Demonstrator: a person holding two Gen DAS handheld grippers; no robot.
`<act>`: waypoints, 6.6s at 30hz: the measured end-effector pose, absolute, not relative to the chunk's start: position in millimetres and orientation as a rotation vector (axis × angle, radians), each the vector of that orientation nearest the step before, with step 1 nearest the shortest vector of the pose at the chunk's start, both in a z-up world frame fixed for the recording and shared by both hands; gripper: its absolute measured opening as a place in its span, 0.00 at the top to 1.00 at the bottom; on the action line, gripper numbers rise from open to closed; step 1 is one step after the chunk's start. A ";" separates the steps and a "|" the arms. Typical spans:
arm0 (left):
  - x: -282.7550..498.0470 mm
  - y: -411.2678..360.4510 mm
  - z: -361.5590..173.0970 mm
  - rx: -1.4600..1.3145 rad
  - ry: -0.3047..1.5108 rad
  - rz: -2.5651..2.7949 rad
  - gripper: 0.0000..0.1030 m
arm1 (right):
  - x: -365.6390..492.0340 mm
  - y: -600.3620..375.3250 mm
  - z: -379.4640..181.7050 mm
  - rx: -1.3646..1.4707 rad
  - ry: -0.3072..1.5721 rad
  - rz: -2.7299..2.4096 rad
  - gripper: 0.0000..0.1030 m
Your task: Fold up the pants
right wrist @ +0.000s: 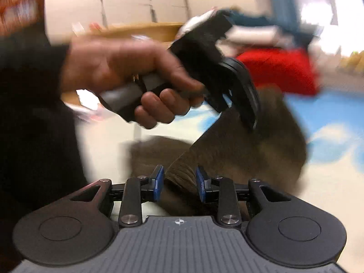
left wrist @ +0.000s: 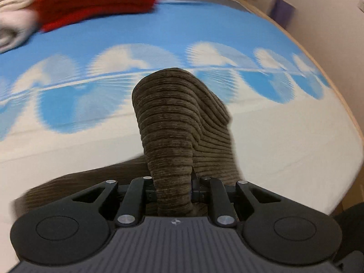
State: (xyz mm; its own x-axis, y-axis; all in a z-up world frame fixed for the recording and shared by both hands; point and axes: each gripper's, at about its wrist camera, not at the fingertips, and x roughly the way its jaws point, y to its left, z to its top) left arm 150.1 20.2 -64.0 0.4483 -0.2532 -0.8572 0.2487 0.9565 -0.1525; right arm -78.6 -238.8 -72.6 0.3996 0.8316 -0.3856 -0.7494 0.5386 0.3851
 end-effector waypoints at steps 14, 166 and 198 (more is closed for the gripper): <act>123.0 266.6 -125.2 -0.376 1.102 -0.050 0.56 | -29.4 -241.1 -101.6 0.378 0.807 0.730 0.47; -112.6 -63.2 -73.9 0.044 0.777 -0.061 0.08 | -137.8 -267.3 -75.3 0.028 0.739 -0.107 0.06; -108.4 -58.1 -74.9 0.024 0.769 -0.046 0.00 | -140.1 -260.6 -73.9 0.002 0.702 -0.098 0.06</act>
State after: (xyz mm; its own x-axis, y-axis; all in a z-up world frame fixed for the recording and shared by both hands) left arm -108.4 -58.1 -74.9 0.7180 -0.0330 -0.6953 0.0502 0.9987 0.0045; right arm -140.1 -260.6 -73.9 0.7594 -0.0895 -0.6444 0.0911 0.9954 -0.0309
